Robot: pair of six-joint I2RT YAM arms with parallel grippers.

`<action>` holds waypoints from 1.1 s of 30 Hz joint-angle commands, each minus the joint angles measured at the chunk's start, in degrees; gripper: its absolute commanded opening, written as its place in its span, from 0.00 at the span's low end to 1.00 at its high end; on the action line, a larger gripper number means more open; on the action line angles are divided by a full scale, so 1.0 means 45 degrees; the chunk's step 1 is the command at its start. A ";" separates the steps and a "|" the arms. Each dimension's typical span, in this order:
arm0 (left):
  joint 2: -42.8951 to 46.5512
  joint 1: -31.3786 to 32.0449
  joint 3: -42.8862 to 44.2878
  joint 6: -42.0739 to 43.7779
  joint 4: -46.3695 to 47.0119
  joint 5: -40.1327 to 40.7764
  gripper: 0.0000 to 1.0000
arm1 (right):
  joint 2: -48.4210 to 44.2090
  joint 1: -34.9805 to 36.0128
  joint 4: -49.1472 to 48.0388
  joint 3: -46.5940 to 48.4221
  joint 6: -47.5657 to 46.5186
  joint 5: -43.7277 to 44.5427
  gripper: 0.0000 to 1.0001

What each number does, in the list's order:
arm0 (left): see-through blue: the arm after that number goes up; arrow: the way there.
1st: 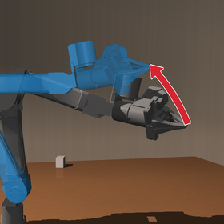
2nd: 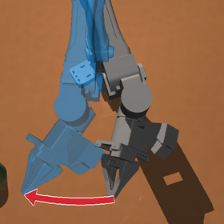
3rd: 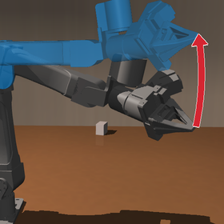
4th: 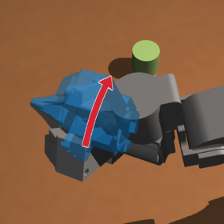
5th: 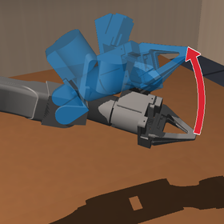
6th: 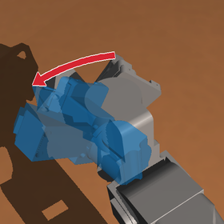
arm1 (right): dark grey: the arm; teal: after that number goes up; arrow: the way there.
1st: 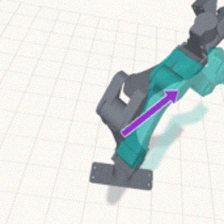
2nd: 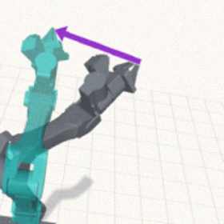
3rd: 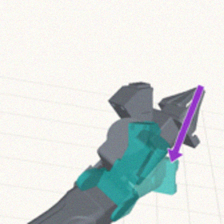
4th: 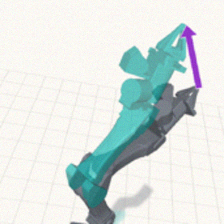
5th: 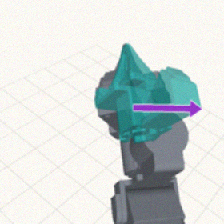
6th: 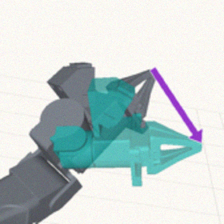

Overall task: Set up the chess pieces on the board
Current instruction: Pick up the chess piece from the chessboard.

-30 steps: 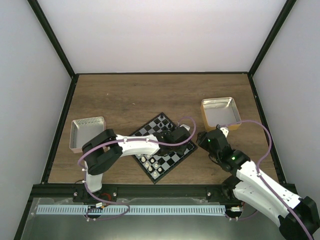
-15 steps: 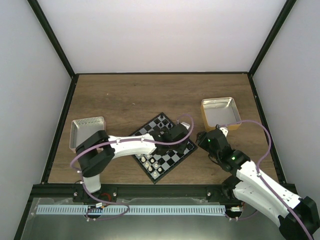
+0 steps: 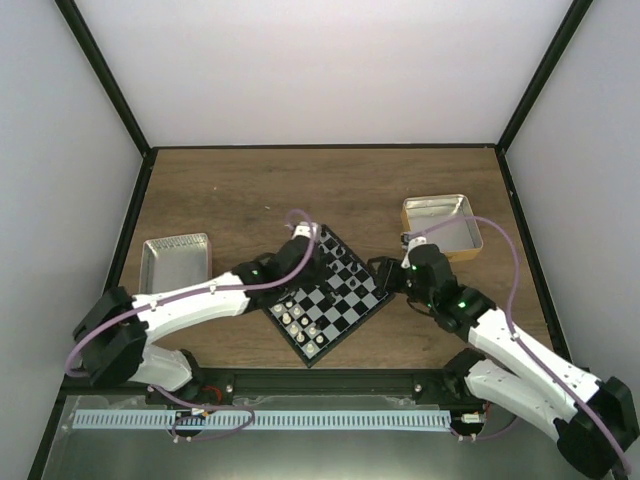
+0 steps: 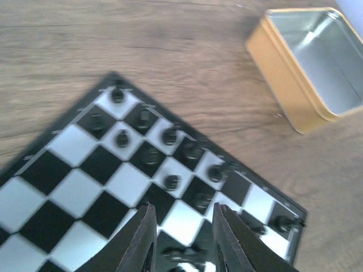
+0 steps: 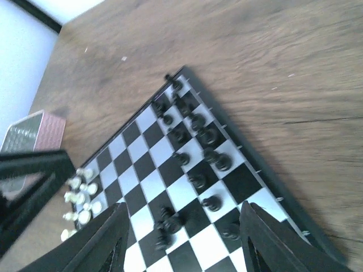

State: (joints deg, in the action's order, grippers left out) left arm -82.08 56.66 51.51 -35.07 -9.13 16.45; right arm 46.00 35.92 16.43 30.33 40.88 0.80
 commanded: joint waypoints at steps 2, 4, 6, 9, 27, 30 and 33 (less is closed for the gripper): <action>0.1749 -0.1233 -0.1300 -0.0969 0.0301 -0.0008 0.31 | 0.1591 0.1446 -0.0593 0.0790 -0.1283 -0.0986 0.52; 0.2459 -0.1737 -0.1768 -0.1032 0.0344 -0.0260 0.32 | 0.2337 0.2196 -0.0622 0.1034 -0.1403 -0.0848 0.47; 0.3217 -0.2178 -0.2210 -0.1249 0.0334 -0.0421 0.33 | 0.3037 0.2766 -0.0702 0.1286 -0.1443 -0.0766 0.43; 0.4082 -0.2642 -0.2852 -0.1513 0.0516 -0.0610 0.37 | 0.3942 0.3428 -0.0906 0.1482 -0.1575 -0.0715 0.41; 0.4669 -0.3373 -0.3861 -0.1759 0.0874 -0.1408 0.39 | 0.7844 0.4361 -0.0847 0.2746 -0.1642 -0.0040 0.41; 0.4669 -0.3446 -0.3894 -0.1748 0.0902 -0.1487 0.40 | 0.8254 0.4378 -0.0790 0.2870 -0.1646 0.0002 0.43; 0.4657 -0.3491 -0.3924 -0.1725 0.0971 -0.1554 0.40 | 0.8616 0.4381 -0.0773 0.2978 -0.1661 0.0118 0.44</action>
State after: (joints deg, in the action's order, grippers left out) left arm -61.23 41.39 34.61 -42.89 -6.39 10.20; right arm 83.02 55.11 13.19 40.91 34.09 -0.12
